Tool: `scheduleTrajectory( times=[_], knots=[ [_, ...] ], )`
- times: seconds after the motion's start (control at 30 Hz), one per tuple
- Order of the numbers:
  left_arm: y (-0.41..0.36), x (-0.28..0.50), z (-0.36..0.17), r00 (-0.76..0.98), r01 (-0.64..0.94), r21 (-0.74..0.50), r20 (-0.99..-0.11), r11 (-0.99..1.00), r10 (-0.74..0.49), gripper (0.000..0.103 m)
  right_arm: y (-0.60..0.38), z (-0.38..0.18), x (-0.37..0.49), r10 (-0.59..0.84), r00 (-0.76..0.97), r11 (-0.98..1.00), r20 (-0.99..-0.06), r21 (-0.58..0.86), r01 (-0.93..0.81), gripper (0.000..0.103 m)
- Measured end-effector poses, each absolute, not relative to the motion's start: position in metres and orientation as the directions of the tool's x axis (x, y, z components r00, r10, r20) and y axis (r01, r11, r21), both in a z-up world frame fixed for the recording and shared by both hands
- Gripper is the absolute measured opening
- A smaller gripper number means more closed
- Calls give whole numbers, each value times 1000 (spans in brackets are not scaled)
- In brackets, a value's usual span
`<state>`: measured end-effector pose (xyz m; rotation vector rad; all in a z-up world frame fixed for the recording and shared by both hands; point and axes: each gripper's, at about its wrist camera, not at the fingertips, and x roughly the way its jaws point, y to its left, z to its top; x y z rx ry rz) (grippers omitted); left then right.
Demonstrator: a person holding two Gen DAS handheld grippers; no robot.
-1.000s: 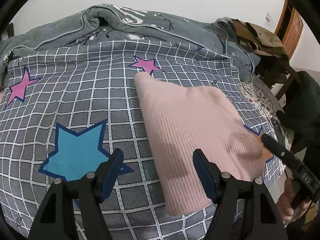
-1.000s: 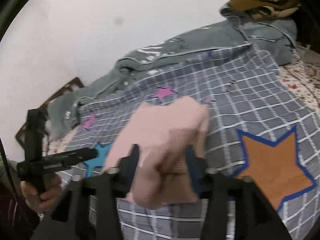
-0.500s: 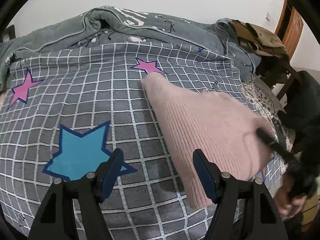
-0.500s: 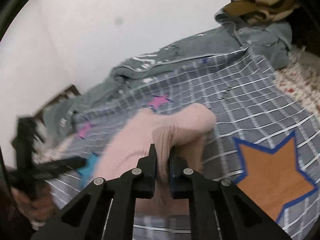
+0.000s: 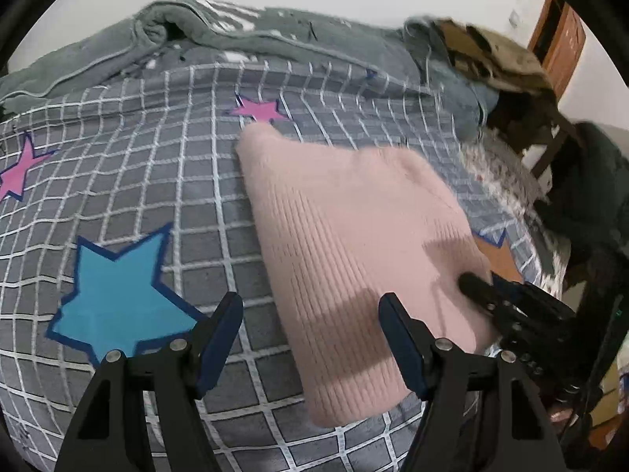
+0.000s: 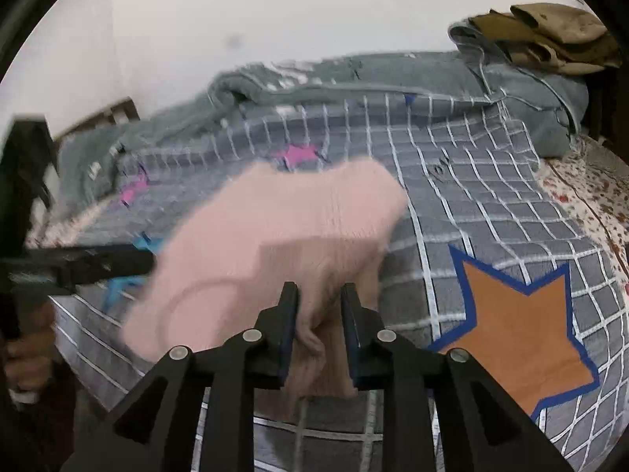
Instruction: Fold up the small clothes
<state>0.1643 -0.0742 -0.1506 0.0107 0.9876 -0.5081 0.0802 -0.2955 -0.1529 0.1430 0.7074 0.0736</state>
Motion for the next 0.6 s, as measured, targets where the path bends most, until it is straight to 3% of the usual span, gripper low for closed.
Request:
scheduleTrajectory(
  times=[0.3,0.53,0.6],
  knots=[
    [-92,154,-183,389,452,-182,-840,873,-377,73,-308,-190,72,141,736,976,-663,217,8,22],
    [-74,170,-162,398,446,-260,-800,856,-450,73,-312,-159,70,186,759,972,-624,230,-49,23],
    [-71,179,-158,390,436,-290,-792,852,-469,73,-313,-144,75,195,783,970,-591,236,-63,31]
  ],
)
